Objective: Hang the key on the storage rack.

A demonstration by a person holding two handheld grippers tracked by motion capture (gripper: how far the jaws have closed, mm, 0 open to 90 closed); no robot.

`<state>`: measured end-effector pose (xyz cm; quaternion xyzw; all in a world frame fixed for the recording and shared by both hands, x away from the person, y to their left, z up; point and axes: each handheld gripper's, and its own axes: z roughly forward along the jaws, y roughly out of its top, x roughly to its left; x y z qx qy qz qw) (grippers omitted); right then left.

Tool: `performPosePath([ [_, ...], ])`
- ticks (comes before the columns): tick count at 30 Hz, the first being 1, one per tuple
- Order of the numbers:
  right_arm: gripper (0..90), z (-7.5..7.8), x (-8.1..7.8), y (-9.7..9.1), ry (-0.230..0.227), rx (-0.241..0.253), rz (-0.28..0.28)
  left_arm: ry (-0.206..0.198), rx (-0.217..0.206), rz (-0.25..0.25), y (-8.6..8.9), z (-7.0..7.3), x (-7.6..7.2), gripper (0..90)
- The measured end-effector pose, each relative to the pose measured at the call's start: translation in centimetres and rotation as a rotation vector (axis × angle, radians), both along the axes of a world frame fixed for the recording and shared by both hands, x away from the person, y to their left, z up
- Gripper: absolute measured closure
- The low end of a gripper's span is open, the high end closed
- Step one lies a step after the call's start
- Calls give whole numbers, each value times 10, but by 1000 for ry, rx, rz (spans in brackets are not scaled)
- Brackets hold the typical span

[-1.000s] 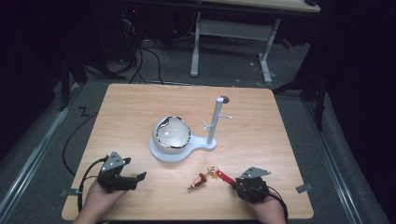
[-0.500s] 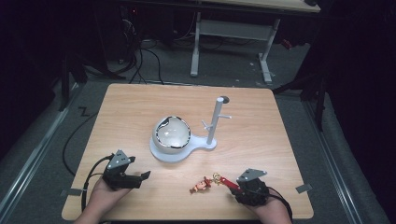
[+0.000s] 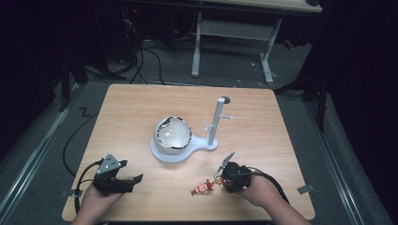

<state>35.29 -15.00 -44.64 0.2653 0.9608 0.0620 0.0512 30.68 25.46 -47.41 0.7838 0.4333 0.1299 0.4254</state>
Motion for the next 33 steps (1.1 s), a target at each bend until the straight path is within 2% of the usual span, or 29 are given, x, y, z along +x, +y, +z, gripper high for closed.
performPosePath([
  [2,682,-1,2,4,8,-31,17,0,1,-2,0,0,0,153],
  [3,682,-1,2,4,8,-31,17,0,1,-2,0,0,0,153],
  [4,695,-2,5,7,11,-64,27,-1,2,-5,-1,0,0,154],
  [7,719,-2,8,7,20,-79,34,2,5,-12,-2,0,0,153],
  [14,715,-3,10,4,19,-113,54,3,4,-17,-4,-1,1,153],
  [16,661,-4,11,4,21,-107,49,3,6,-20,-5,-1,1,154],
  [20,655,-4,16,5,57,-91,37,4,10,-23,-5,-1,1,154],
  [24,654,-5,17,7,68,-80,53,4,4,-21,-5,-1,1,154],
  [27,650,-6,19,8,114,-35,50,6,9,-25,-6,-1,1,154],
  [33,697,-5,16,9,112,-25,31,12,14,-27,-6,-2,1,154],
])
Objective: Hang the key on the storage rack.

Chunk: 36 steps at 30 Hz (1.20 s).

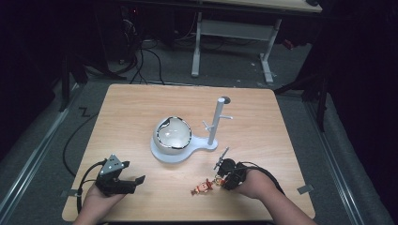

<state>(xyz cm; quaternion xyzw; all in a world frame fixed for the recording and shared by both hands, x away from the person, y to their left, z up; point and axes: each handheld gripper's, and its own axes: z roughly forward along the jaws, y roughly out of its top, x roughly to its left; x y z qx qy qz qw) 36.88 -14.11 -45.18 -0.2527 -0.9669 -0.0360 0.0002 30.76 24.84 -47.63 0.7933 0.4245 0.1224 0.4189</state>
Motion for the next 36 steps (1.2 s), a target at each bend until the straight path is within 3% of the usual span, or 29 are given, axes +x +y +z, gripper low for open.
performPosePath([
  [5,740,0,0,2,8,-10,24,2,3,-3,-1,0,-1,155],
  [9,748,1,-3,5,-13,-30,28,12,0,4,0,-3,-1,155],
  [15,747,11,-4,2,40,3,5,13,-2,5,2,-3,0,155],
  [16,747,18,-3,0,44,6,-28,10,0,2,1,-2,0,155],
  [23,747,40,-4,-3,47,25,-31,12,1,3,0,-2,0,155],
  [25,748,53,-6,-3,30,46,-30,11,4,0,0,-2,1,155],
  [36,749,92,2,-7,-24,40,-74,3,-6,-9,0,0,3,155],
])
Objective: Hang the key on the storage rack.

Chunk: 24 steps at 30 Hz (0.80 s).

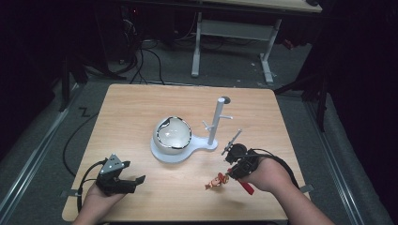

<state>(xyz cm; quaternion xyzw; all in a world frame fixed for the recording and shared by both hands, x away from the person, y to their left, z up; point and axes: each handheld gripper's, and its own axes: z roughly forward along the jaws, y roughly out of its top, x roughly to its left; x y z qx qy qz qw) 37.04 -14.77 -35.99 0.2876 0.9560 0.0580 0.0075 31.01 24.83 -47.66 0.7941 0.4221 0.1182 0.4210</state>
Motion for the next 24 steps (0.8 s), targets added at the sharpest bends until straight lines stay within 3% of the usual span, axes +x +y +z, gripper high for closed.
performPosePath([
  [13,749,37,10,-11,-45,-7,-33,-2,4,-6,-2,0,-1,155],
  [24,749,80,28,-22,-131,-10,-96,-2,1,-6,-2,0,-1,156],
])
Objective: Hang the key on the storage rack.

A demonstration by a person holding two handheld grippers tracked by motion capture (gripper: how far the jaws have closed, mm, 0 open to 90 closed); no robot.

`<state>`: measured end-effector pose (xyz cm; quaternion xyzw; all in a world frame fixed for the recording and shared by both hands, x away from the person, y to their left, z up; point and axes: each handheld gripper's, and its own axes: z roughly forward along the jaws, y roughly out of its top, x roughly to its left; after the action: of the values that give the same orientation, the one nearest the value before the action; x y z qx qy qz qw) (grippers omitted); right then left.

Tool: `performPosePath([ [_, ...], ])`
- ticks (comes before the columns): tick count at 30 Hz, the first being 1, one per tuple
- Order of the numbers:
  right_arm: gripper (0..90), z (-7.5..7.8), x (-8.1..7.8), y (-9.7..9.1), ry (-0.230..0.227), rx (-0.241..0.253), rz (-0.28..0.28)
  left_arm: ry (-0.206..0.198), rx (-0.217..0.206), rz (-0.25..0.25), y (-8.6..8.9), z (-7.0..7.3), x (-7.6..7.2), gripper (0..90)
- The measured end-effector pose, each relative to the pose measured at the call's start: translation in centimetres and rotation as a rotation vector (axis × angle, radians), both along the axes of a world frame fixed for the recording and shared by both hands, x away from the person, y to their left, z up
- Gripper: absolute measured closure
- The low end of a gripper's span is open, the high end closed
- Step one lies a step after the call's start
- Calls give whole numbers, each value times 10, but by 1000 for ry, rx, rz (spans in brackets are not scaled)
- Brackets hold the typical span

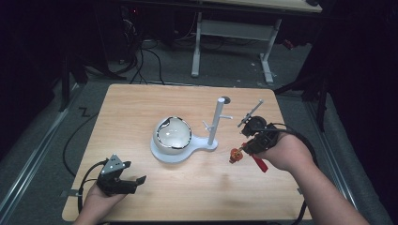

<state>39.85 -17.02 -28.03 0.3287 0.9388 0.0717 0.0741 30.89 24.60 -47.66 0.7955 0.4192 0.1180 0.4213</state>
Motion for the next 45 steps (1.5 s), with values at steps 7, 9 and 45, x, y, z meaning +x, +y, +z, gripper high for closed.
performPosePath([
  [7,749,13,12,-1,-16,4,-31,1,-7,4,2,0,0,155],
  [9,749,14,14,-1,-14,1,-36,2,-7,3,2,0,0,156],
  [45,747,35,79,36,-15,12,-54,4,-22,7,5,0,-1,156],
])
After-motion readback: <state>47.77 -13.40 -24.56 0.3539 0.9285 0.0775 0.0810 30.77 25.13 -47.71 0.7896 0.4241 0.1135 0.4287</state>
